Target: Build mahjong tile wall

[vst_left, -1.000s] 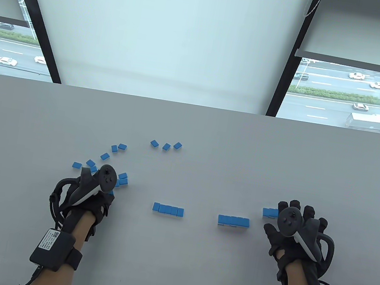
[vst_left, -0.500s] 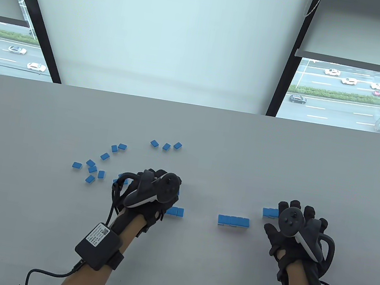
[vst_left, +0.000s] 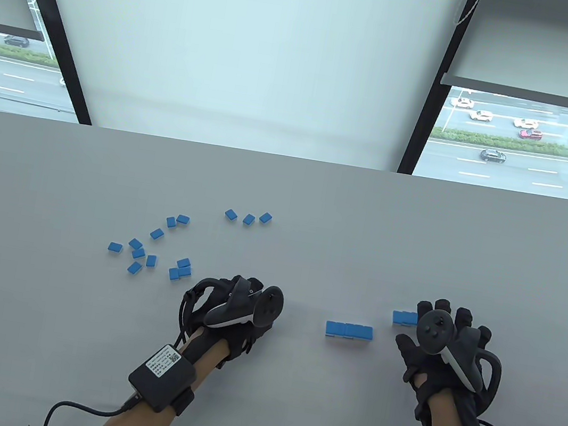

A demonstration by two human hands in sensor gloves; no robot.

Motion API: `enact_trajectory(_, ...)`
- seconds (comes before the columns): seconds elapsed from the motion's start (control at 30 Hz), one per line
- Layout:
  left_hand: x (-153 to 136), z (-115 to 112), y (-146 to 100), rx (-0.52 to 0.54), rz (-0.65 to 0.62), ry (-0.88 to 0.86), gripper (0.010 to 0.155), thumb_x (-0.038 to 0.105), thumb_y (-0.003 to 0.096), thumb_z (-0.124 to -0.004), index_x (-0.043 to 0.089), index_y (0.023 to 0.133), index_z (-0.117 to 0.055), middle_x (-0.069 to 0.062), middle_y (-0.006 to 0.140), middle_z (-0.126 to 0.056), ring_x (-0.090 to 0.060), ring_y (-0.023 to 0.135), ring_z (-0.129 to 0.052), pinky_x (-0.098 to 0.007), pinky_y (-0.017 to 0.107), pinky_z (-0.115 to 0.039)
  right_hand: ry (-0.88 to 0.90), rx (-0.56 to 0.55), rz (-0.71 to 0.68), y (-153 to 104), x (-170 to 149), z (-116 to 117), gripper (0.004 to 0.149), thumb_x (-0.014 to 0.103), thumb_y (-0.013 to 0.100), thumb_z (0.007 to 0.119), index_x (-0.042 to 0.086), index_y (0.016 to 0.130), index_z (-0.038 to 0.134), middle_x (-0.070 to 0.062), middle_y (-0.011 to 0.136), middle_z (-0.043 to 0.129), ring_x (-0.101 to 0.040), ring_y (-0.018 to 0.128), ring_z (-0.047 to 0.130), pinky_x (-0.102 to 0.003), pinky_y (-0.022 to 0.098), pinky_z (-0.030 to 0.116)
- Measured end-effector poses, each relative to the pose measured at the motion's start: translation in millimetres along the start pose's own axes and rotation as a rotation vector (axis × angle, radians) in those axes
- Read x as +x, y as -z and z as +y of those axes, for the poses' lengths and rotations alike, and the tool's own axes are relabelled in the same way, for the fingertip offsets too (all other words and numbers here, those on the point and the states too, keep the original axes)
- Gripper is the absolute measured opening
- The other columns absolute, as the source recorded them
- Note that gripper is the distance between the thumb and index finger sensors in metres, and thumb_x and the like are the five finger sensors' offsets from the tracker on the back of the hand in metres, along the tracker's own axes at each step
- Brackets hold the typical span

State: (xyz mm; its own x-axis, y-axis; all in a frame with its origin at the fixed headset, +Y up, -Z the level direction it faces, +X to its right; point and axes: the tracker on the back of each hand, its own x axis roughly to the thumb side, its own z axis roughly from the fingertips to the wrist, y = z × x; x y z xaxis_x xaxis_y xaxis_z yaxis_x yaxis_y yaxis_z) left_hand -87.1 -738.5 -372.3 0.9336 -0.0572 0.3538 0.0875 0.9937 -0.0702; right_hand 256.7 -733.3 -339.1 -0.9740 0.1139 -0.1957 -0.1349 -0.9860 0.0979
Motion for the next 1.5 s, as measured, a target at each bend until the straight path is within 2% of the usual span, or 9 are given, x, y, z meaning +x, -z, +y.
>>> enact_trajectory(0.07, 0, 0, 0, -0.006, 0.000, 0.001, 0.058, 0.054, 0.0391, -0.087, 0.038, 0.094, -0.078, 0.005, 0.088, -0.081, -0.023, 0.072, -0.085, -0.054, 0.063, -0.070, -0.002, 0.001, 0.000, 0, 0, 0, 0.078, 0.062, 0.041, 0.069, 0.033, 0.106, 0.036, 0.002, 0.115, 0.024, -0.040, 0.102, 0.017, -0.064, 0.065, 0.011)
enact_trajectory(0.17, -5, 3, -1, -0.046, -0.002, -0.002, 0.072, 0.059, 0.0373, -0.086, 0.037, 0.102, -0.065, 0.005, 0.094, -0.076, -0.024, 0.077, -0.081, -0.055, 0.065, -0.067, -0.003, -0.001, -0.003, 0, 1, 0, 0.078, 0.062, 0.041, 0.069, 0.033, 0.106, 0.036, 0.002, 0.115, 0.024, -0.040, 0.102, 0.017, -0.065, 0.065, 0.011)
enact_trajectory(0.23, -13, 11, -3, -0.022, 0.007, -0.023, 0.074, 0.060, 0.0367, -0.086, 0.036, 0.103, -0.064, 0.004, 0.096, -0.075, -0.025, 0.078, -0.081, -0.055, 0.065, -0.067, -0.003, 0.000, -0.005, 0, 1, 0, 0.078, 0.062, 0.041, 0.069, 0.033, 0.106, 0.036, 0.002, 0.115, 0.024, -0.040, 0.102, 0.017, -0.064, 0.065, 0.011)
enact_trajectory(0.4, -64, 50, -17, 0.141, 0.133, -0.042, 0.069, 0.058, 0.0379, -0.086, 0.035, 0.101, -0.070, 0.004, 0.095, -0.080, -0.025, 0.077, -0.085, -0.054, 0.063, -0.071, -0.001, -0.003, -0.006, 0, 1, 0, 0.078, 0.062, 0.041, 0.069, 0.033, 0.106, 0.036, 0.002, 0.115, 0.024, -0.040, 0.102, 0.017, -0.064, 0.065, 0.011)
enact_trajectory(0.53, -110, 59, -27, 0.186, 0.245, -0.124, 0.069, 0.057, 0.0392, -0.085, 0.034, 0.102, -0.067, 0.003, 0.097, -0.079, -0.026, 0.080, -0.085, -0.054, 0.063, -0.072, -0.001, -0.003, -0.006, 0, 1, 0, 0.078, 0.062, 0.041, 0.069, 0.033, 0.106, 0.036, 0.002, 0.115, 0.024, -0.040, 0.102, 0.017, -0.065, 0.065, 0.011)
enact_trajectory(0.63, -137, 51, -29, 0.166, 0.316, -0.164, 0.070, 0.055, 0.0398, -0.084, 0.033, 0.103, -0.065, 0.001, 0.100, -0.077, -0.028, 0.083, -0.084, -0.055, 0.064, -0.071, -0.004, -0.003, -0.005, 0, 1, 0, 0.078, 0.062, 0.041, 0.069, 0.033, 0.106, 0.036, 0.002, 0.115, 0.024, -0.040, 0.102, 0.017, -0.065, 0.065, 0.012)
enact_trajectory(0.73, -158, 32, -27, 0.107, 0.385, -0.169, 0.070, 0.054, 0.0400, -0.085, 0.033, 0.104, -0.064, 0.000, 0.102, -0.075, -0.028, 0.084, -0.083, -0.055, 0.064, -0.071, -0.009, 0.000, -0.003, 0, 1, 1, 0.078, 0.062, 0.041, 0.069, 0.033, 0.106, 0.036, 0.002, 0.115, 0.024, -0.040, 0.102, 0.017, -0.065, 0.065, 0.012)
enact_trajectory(0.97, -170, -8, -19, -0.083, 0.419, -0.166, 0.072, 0.048, 0.0382, -0.092, 0.034, 0.103, -0.064, 0.002, 0.105, -0.074, -0.029, 0.086, -0.083, -0.055, 0.064, -0.070, -0.011, 0.002, -0.002, 0, 1, 0, 0.078, 0.062, 0.041, 0.069, 0.033, 0.106, 0.036, 0.002, 0.115, 0.024, -0.040, 0.102, 0.017, -0.064, 0.065, 0.012)
enact_trajectory(1.5, -168, -18, -17, -0.077, 0.473, -0.096, 0.066, 0.047, 0.0375, -0.092, 0.029, 0.098, -0.073, 0.003, 0.096, -0.083, -0.026, 0.078, -0.089, -0.053, 0.061, -0.075, -0.026, 0.012, -0.003, -1, 3, 1, 0.079, 0.062, 0.041, 0.069, 0.033, 0.106, 0.036, 0.002, 0.115, 0.024, -0.040, 0.102, 0.017, -0.065, 0.065, 0.012)
